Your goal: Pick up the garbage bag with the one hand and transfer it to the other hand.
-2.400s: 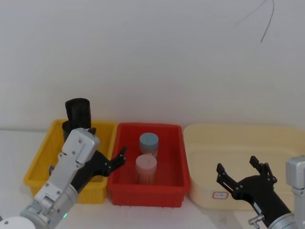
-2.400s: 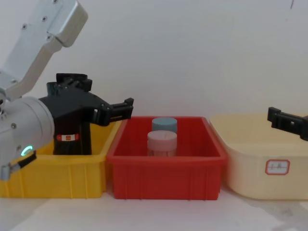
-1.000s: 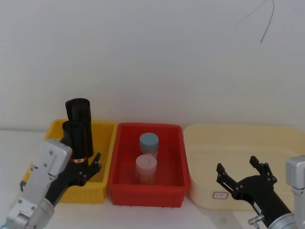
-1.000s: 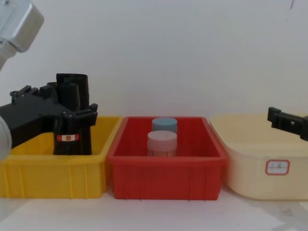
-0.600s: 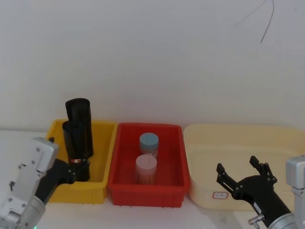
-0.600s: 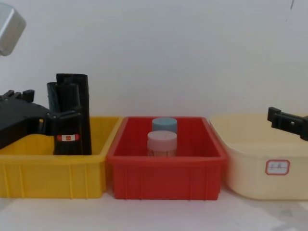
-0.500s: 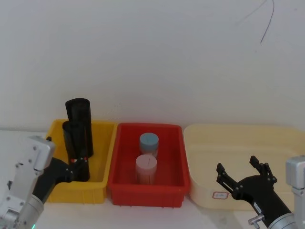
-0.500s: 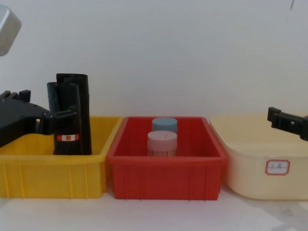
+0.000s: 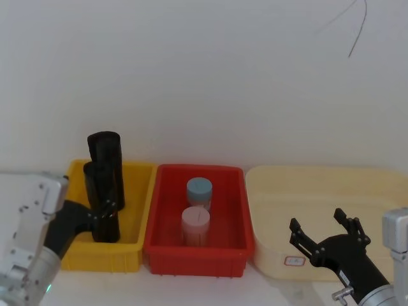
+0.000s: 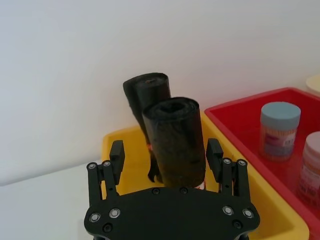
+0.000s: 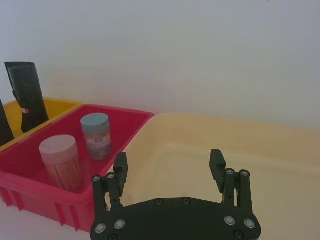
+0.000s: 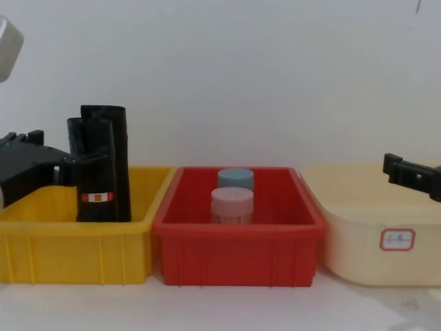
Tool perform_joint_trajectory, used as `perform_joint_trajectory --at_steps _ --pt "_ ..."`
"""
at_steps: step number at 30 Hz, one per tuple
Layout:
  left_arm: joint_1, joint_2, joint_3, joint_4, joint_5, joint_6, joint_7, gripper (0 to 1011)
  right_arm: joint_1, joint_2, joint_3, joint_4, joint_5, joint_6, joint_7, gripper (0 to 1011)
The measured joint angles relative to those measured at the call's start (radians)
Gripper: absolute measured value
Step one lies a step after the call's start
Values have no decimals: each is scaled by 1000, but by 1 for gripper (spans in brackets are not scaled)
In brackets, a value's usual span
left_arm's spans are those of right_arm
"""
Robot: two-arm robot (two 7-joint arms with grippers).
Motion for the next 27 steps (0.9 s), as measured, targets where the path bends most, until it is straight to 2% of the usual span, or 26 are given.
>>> perform_joint_trajectory --at_steps 7,14,24,27 --pt "-66 -36 10 85 -19 -39 -49 1001 0 0 0 0 0 0 0 1000" --pt "-110 -62 17 149 -32 -68 -83 988 0 0 0 0 0 0 0 1001" --pt "-147 -98 11 212 -47 -110 -107 770 0 0 0 0 0 0 0 1001" --pt "-150 -105 7 220 -49 -120 -108 636 0 0 0 0 0 0 0 1001"
